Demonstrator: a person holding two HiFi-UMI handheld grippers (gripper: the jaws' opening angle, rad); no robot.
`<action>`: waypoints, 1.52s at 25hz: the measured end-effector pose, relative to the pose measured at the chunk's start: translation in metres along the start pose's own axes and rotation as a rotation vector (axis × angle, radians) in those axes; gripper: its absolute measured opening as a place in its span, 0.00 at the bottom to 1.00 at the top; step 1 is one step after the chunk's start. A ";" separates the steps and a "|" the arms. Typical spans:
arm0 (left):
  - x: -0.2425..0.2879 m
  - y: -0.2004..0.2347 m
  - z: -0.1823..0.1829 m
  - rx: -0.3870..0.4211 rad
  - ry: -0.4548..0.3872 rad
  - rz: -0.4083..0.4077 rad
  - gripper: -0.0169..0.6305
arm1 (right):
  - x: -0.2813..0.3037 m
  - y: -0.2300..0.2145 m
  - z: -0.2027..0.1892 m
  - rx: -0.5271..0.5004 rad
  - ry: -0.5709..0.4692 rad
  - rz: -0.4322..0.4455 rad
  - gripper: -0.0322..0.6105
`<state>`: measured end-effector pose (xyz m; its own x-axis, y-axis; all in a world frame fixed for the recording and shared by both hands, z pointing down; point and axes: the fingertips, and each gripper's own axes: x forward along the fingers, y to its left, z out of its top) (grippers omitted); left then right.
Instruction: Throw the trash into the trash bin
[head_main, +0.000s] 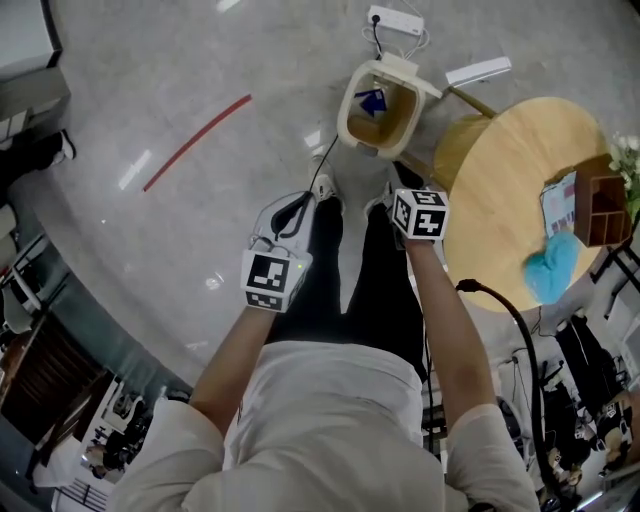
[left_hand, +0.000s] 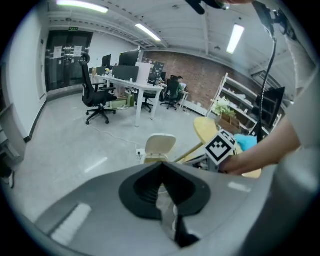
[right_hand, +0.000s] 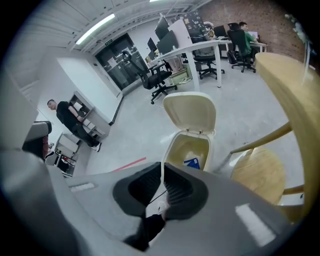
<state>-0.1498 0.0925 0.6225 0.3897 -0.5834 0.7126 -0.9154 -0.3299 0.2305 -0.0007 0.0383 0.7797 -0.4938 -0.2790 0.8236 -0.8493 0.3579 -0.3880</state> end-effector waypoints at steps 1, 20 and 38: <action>-0.003 -0.004 0.004 0.008 -0.004 -0.004 0.03 | -0.005 0.002 0.002 -0.001 -0.002 0.005 0.07; -0.053 -0.046 0.060 -0.040 -0.024 -0.058 0.03 | -0.118 0.049 0.045 -0.053 -0.048 0.118 0.05; -0.118 -0.064 0.088 0.039 -0.051 -0.093 0.03 | -0.224 0.089 0.067 -0.169 -0.142 0.177 0.05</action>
<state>-0.1287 0.1170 0.4658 0.4786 -0.5854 0.6544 -0.8707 -0.4123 0.2680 0.0213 0.0732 0.5332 -0.6630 -0.3168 0.6783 -0.7102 0.5526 -0.4361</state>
